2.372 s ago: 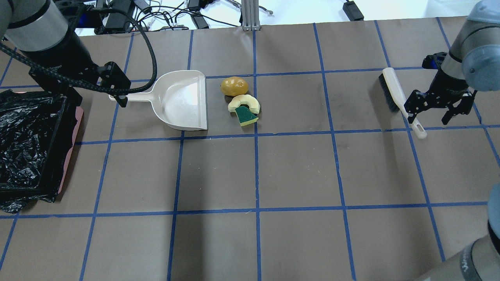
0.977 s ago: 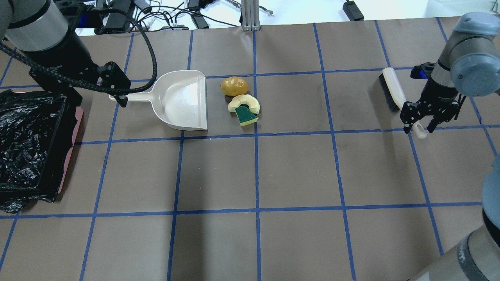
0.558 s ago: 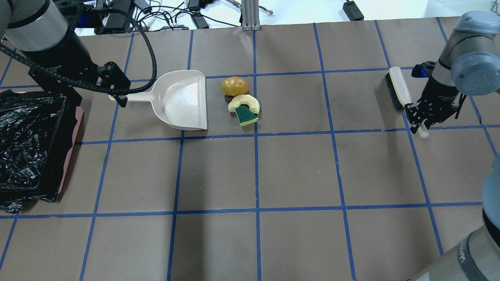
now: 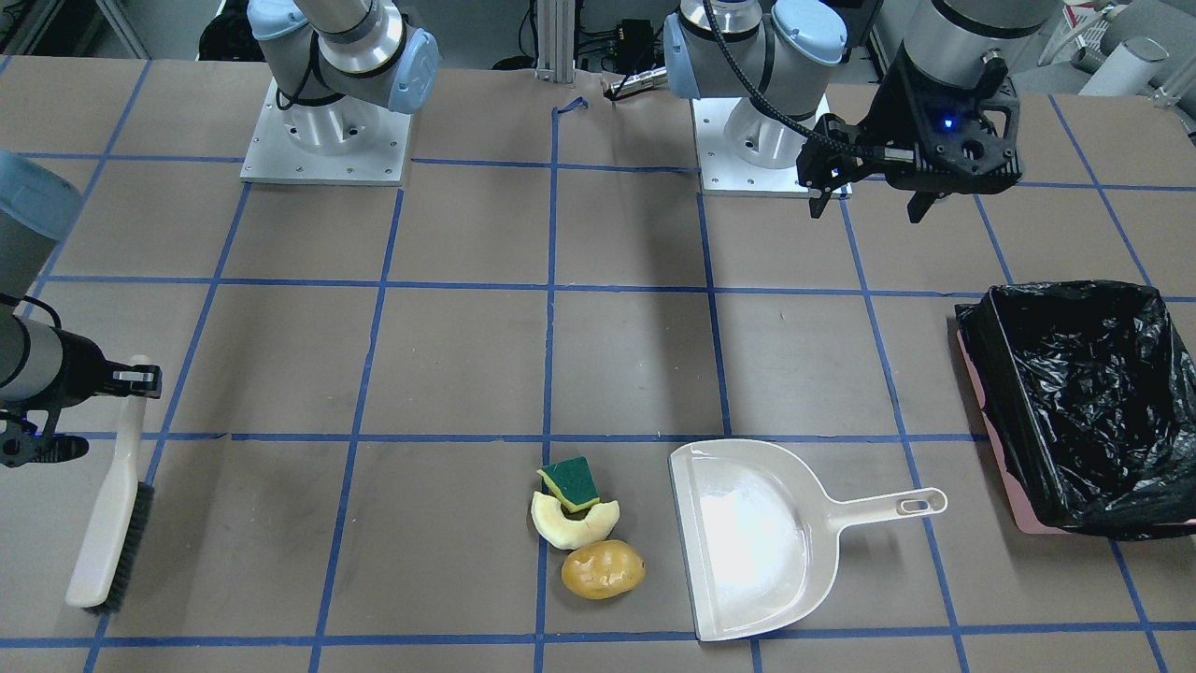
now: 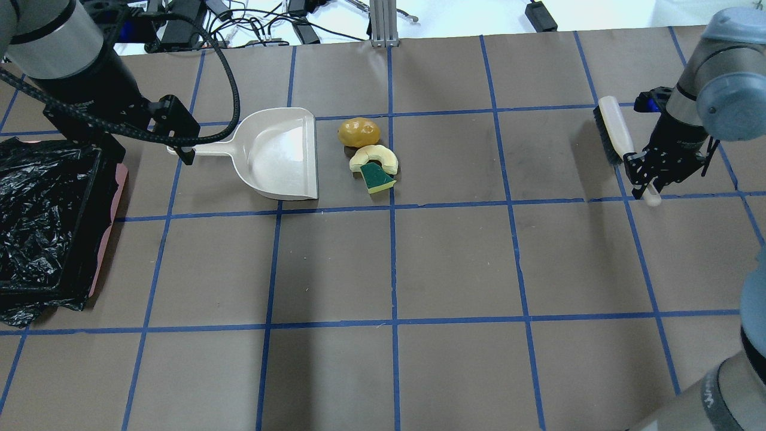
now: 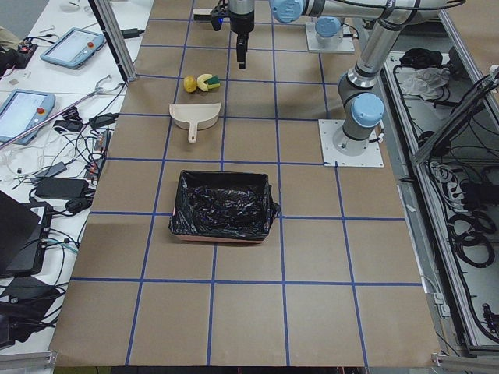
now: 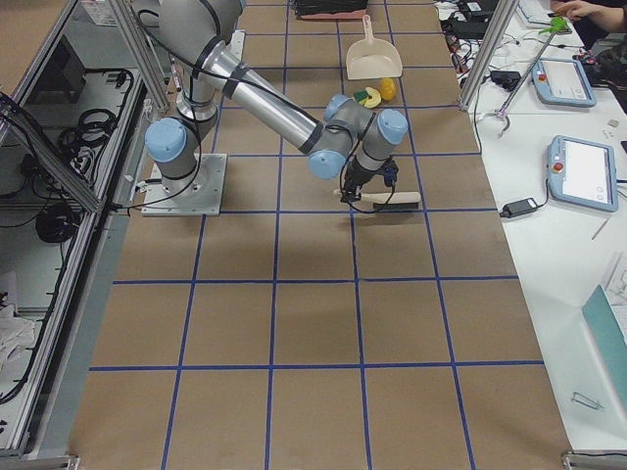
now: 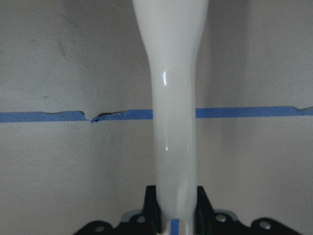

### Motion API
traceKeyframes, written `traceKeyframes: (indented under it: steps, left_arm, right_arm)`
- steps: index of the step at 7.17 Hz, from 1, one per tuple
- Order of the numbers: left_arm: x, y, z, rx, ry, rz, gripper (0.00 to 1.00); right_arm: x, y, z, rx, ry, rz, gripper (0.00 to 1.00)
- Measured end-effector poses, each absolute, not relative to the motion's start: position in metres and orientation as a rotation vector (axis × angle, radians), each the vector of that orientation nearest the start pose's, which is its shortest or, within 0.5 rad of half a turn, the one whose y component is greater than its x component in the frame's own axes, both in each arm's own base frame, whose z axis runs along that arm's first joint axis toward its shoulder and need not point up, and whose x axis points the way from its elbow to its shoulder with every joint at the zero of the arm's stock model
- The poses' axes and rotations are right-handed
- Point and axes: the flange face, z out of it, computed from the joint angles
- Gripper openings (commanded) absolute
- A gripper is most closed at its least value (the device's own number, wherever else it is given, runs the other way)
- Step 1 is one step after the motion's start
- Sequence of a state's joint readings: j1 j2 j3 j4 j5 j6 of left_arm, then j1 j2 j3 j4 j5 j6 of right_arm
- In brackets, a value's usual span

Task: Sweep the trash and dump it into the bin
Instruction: 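Lift the brush with the right gripper and carry it toward the sponge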

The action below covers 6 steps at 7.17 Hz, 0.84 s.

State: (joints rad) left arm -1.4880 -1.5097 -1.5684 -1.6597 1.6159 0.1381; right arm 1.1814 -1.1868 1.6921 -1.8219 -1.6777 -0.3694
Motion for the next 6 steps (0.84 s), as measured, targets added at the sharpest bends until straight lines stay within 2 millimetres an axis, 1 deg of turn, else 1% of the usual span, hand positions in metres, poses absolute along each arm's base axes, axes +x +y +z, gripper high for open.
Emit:
traceKeyframes:
  steps: [1,4,6]
  left_arm:
    - [-0.09,-0.472,0.51,0.086,3.098,0.047,1.0]
    - [-0.09,-0.472,0.509,0.087,3.098,0.051,1.0]
    - [-0.09,-0.472,0.509,0.087,3.099,0.051,1.0]
  right_arm:
    - [-0.097,-0.579,0.254,-0.012,3.121,0.417,0.0]
    - [-0.067,-0.58,0.273,-0.081,3.12,0.375,0.0]
    - [-0.041,-0.583,0.285,-0.143,3.133,0.338,0.0]
